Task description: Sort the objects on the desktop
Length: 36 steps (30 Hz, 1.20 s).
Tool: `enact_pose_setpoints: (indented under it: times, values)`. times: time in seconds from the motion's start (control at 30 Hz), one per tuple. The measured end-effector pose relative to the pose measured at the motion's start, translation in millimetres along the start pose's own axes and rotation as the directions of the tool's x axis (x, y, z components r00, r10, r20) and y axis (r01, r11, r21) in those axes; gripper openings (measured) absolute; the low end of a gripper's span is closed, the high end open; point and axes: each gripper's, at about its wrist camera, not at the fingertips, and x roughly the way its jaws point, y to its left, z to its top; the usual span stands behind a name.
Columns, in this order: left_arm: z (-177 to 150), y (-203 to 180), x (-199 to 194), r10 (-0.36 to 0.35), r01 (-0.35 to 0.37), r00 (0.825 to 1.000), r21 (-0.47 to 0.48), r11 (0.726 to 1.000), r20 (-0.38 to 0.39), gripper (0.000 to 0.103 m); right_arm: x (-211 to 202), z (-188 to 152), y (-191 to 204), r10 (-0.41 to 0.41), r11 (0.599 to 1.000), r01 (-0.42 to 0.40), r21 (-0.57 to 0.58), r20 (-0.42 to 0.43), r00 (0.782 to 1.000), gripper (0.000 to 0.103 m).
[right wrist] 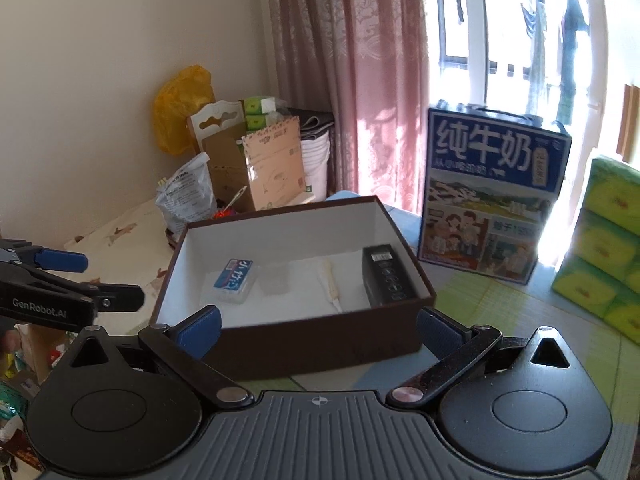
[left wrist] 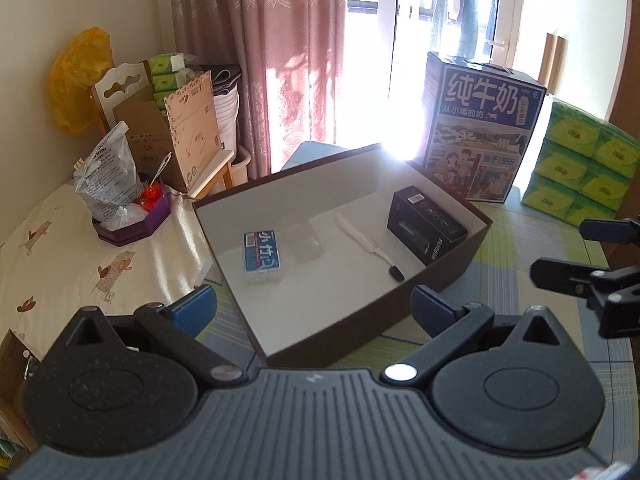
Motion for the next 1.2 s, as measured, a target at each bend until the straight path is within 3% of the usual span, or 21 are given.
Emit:
enact_pose_setpoints:
  times: [0.37, 0.77, 1.03, 1.2]
  values:
    - [-59.8, -11.8, -24.0, -0.06, 0.063, 0.996, 0.031, 0.998, -0.069, 0.102, -57.9, -59.6, -12.5, -0.068, 0.995, 0.07, 0.067, -0.033, 0.997, 0.101]
    - [-108.8, -24.7, -22.6, -0.147, 0.159, 0.978, 0.079, 0.984, -0.148, 0.1, -72.0, -133.7, -6.0, -0.11, 0.981, 0.136, 0.135, -0.186, 0.976, 0.101]
    - [-121.0, -42.7, -3.3, -0.209, 0.238, 0.959, 0.141, 0.961, -0.193, 0.098, -63.3, -158.8, -6.9, -0.139, 0.96, 0.197, 0.2, -0.269, 0.953, 0.101]
    - [-127.5, -54.8, 14.5, -0.261, 0.308, 0.939, 0.211, 0.928, -0.222, 0.097, -57.5, -168.2, -10.0, -0.153, 0.949, 0.225, 0.221, -0.301, 0.941, 0.101]
